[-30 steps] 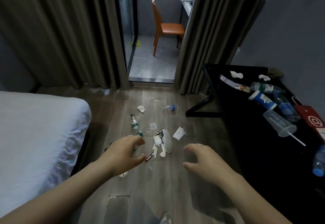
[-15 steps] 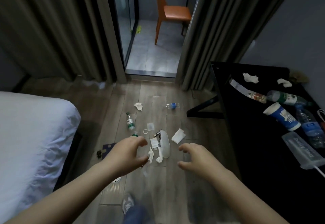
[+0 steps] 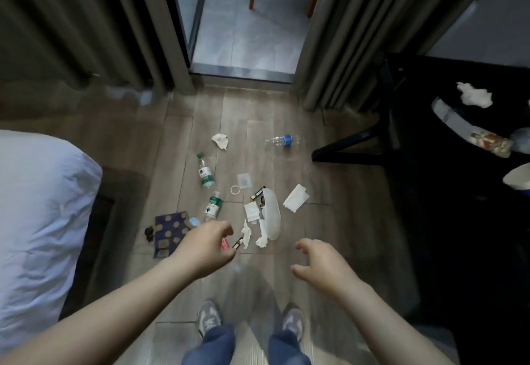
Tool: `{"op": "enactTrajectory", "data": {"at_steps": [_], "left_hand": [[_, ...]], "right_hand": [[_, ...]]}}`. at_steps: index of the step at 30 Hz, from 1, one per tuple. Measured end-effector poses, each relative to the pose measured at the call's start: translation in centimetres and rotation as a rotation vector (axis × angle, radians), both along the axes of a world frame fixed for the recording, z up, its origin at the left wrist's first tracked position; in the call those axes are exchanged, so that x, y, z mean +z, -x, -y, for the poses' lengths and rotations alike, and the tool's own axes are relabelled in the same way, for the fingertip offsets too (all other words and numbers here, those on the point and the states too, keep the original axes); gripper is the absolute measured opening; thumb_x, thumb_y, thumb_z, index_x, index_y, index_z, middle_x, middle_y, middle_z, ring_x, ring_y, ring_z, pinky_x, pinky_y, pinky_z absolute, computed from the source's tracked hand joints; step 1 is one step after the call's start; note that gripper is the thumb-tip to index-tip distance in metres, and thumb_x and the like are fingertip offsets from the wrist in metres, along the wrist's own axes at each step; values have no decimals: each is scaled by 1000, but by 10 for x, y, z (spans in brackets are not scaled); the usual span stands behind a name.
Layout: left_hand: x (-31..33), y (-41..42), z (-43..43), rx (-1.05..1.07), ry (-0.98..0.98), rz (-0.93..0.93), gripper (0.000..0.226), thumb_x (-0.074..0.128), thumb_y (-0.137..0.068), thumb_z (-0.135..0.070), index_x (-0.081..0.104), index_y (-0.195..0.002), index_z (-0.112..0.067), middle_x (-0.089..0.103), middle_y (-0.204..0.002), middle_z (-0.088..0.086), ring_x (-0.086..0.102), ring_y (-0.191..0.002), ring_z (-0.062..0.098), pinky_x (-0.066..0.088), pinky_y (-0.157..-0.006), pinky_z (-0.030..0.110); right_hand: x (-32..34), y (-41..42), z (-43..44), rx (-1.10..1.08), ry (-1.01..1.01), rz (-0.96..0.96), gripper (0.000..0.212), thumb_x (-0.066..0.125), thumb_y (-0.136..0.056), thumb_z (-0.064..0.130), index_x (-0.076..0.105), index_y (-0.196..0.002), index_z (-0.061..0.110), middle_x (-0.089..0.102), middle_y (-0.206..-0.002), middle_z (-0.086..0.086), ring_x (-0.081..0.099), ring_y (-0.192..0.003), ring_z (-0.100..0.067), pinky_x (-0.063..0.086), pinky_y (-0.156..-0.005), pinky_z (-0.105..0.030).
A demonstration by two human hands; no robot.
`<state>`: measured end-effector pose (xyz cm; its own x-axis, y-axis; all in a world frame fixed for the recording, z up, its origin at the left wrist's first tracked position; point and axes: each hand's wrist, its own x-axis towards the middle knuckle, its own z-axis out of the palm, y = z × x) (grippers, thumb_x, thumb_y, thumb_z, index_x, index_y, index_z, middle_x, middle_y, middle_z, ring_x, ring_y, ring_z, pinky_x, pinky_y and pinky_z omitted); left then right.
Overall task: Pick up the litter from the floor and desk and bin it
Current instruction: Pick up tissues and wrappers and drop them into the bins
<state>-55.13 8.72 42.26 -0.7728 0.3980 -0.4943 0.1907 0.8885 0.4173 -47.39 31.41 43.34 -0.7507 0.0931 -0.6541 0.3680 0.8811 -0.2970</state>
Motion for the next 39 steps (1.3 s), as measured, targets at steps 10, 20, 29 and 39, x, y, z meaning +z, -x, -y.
{"op": "enactTrajectory", "data": {"at_steps": [10, 20, 29, 39], "left_hand": [[-231, 32, -31, 158, 86, 80, 38, 58, -82, -33, 58, -118, -20, 60, -116, 2, 57, -108, 20, 47, -84, 30], [-482, 35, -37, 111, 141, 102, 37, 60, -80, -30, 57, -116, -21, 59, -115, 0, 57, -109, 20, 46, -88, 31], [-643, 66, -43, -15, 116, -16, 55, 63, -84, -46, 47, -132, -25, 52, -130, -2, 52, -116, 16, 46, -93, 30], [-643, 68, -66, -153, 98, -183, 48, 61, -86, -40, 49, -129, -23, 56, -130, -1, 54, -115, 17, 45, -92, 28]], "right_hand": [[-222, 72, -40, 17, 5, 24, 48, 62, -85, 36, 53, -130, 19, 56, -127, -4, 54, -118, -21, 43, -94, -31], [-466, 95, -57, 124, -8, -14, 50, 61, -86, 34, 50, -132, 17, 53, -130, -6, 52, -119, -24, 43, -94, -32], [-635, 119, -55, 254, -64, -243, 69, 64, -85, 38, 33, -143, 20, 15, -157, -10, 13, -145, -28, 22, -117, -41], [-641, 102, -75, 191, -90, -261, 62, 61, -87, 42, 39, -138, 16, 37, -143, -9, 42, -128, -29, 38, -100, -33]]}}
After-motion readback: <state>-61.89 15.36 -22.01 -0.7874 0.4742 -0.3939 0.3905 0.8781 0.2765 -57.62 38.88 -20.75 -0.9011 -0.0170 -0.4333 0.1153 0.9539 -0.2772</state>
